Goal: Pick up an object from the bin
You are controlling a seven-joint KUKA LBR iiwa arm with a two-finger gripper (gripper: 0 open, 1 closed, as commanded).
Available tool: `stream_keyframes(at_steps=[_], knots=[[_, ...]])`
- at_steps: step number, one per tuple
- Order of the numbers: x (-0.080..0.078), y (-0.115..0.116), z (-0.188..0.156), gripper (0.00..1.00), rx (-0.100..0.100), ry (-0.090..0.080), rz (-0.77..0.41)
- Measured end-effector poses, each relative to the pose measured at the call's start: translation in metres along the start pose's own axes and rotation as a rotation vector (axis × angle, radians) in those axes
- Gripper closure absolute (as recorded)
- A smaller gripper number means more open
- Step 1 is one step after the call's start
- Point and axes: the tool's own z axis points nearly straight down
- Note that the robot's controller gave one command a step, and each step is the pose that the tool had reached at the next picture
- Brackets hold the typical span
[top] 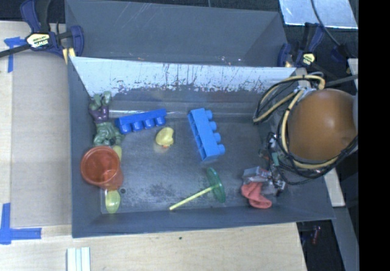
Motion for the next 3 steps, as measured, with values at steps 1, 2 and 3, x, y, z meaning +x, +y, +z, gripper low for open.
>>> stream_keyframes(at_steps=[1,2,3], knots=[[0.0,0.003,-0.026,1.0,-0.009,0.001,0.001],[0.0,0.002,-0.067,1.0,-0.005,-0.001,0.002],[-0.001,0.0,-0.097,1.0,0.001,-0.004,0.004]])
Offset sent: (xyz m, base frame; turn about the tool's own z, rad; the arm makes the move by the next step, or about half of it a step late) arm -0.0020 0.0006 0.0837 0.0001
